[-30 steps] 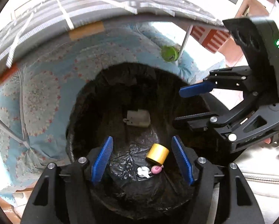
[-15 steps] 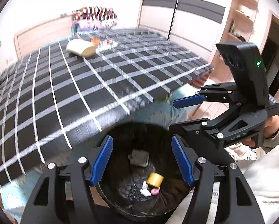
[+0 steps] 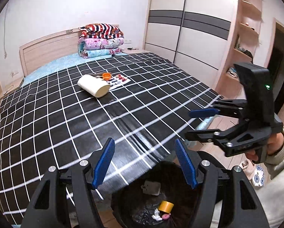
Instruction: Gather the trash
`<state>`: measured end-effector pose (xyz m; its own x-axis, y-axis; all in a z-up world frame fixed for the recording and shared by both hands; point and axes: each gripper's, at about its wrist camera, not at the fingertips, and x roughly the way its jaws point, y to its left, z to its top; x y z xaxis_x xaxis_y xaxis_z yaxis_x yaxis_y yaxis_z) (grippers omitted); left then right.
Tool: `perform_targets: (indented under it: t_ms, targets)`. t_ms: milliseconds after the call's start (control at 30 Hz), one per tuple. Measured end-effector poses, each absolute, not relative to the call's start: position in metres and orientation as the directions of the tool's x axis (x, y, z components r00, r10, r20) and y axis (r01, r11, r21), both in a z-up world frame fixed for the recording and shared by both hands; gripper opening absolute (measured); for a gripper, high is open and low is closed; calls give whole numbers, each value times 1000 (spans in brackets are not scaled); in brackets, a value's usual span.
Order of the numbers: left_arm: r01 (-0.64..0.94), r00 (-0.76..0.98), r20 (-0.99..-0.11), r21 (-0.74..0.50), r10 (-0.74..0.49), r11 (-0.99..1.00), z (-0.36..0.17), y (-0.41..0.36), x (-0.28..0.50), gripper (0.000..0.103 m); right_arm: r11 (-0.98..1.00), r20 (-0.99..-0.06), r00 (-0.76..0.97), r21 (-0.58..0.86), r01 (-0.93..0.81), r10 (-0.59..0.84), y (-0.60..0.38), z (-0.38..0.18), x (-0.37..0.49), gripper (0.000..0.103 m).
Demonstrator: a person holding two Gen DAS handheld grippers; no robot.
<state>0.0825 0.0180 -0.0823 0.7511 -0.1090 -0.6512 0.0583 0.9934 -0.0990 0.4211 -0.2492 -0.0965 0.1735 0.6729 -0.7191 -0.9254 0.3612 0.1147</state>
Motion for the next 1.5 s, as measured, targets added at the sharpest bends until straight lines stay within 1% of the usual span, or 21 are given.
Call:
perform_targets:
  t_ms: [167, 533, 933, 1033, 1133, 1200, 1433, 1500]
  targets:
    - [16, 745, -663, -88, -70, 996, -79, 34, 108, 63, 386, -703, 213, 95, -917, 679, -238, -87, 439, 63]
    - [-44, 738, -672, -121, -50, 992, -81, 56, 159, 65, 455, -679, 285, 82, -887, 677, -212, -79, 487, 63]
    - [-128, 720, -693, -176, -31, 976, -85, 85, 215, 65, 520, -706, 314, 90, -849, 635, -174, -86, 541, 63]
    - [-175, 709, -705, -170, 4, 970, -87, 91, 227, 65, 527, -721, 335, 49, -848, 606, -163, -90, 550, 63]
    - [-200, 697, -717, -181, 10, 963, -91, 97, 242, 65, 530, -729, 332, 51, -846, 599, -152, -94, 561, 63]
    - [-216, 686, -727, -186, 14, 958, -94, 101, 251, 68, 532, -732, 329, 54, -845, 597, -145, -95, 570, 63]
    - [-249, 655, -754, -161, 44, 955, -104, 106, 277, 68, 514, -745, 309, 53, -856, 592, -119, -102, 589, 63]
    - [-254, 653, -756, -177, 34, 951, -108, 110, 283, 68, 521, -753, 308, 53, -852, 582, -113, -106, 595, 63]
